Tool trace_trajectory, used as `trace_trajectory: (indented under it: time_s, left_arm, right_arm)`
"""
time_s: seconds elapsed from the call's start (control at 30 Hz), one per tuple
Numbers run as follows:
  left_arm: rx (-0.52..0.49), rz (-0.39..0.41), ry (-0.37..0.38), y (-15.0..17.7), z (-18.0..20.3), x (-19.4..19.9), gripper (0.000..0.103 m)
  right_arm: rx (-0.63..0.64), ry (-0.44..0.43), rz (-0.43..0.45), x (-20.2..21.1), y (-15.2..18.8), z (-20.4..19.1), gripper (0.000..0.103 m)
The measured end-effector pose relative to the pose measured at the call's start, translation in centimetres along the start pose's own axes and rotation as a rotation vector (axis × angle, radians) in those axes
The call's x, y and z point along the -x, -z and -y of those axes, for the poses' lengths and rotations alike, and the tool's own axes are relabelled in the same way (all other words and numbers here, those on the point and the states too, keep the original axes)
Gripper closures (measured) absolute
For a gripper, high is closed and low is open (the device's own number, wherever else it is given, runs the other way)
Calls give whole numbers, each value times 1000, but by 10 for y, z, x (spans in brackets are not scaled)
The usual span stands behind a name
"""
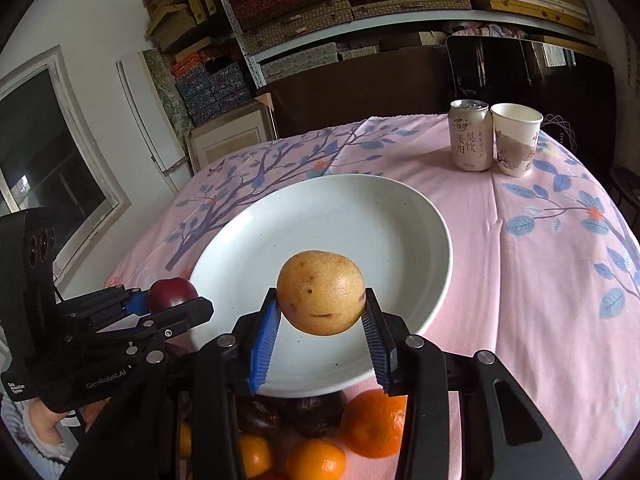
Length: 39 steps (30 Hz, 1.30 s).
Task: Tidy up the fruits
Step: 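Carry both fruits over the white plate and open both tools to drop them, then grasp a dark brown fruit with the left tool while the right tool grasps an orange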
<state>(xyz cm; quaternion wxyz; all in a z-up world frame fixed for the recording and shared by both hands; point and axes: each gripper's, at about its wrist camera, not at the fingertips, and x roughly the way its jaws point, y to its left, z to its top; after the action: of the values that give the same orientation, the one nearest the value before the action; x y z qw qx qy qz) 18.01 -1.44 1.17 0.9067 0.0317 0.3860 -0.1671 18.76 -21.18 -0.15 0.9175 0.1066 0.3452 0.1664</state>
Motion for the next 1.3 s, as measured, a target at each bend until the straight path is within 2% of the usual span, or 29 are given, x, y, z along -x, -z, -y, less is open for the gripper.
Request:
trace_trajectory:
  time_s: [0.03,0.07,0.1,0.13,0.17,0.23,0.27,0.37,0.53,0.67,0.73,0.8,0.9,1.0,1.13,1.3]
  left_arm:
    - [1,3,1,1,-1,-4,63]
    - [7,11,5,1,-3,-7,53]
    - [17,15,9,2,-6,-8,38]
    - [24,15,16,4,-9,-9,32]
    - [24,17,24,5,-10,-9,28]
    - [23,22,21,7,-12,-6,27]
    - [29,31,20,7,-15,-3,23]
    - [62,77,19,9,-24,9,13]
    - [139,146,-6,23,-45,39,11]
    - [207,182,-39,64,-65,72,9]
    - [242,180,-33,89,-74,86,9]
    - [259,156,-15,110,-77,96,9]
    - [227,100,-8,129,-72,100,8]
    - [224,98,1,133,-72,103,5]
    - [252,-46,-27,135,-76,79,5]
    - [226,-112,-59,136,-73,66,5]
  right_arm:
    - [-13,0,-12,-5,1,4,59]
    - [-21,-1,-23,-8,3,7,56]
    - [-24,-9,-24,-7,4,9,48]
    - [-28,-13,-14,-5,4,11,41]
    - [-32,-13,1,-1,4,10,38]
    - [-21,-36,34,9,3,7,35]
    - [-16,-40,51,13,4,7,33]
    - [-32,-14,87,20,6,14,28]
    - [-105,12,142,36,12,33,27]
    - [-172,38,190,59,36,46,17]
    - [-199,50,191,67,51,50,14]
    - [-218,48,186,73,60,52,12]
    - [-226,49,216,82,65,52,11]
    - [-228,57,226,86,68,53,11]
    - [-227,65,203,83,71,53,10]
    - [-222,67,176,78,71,51,9]
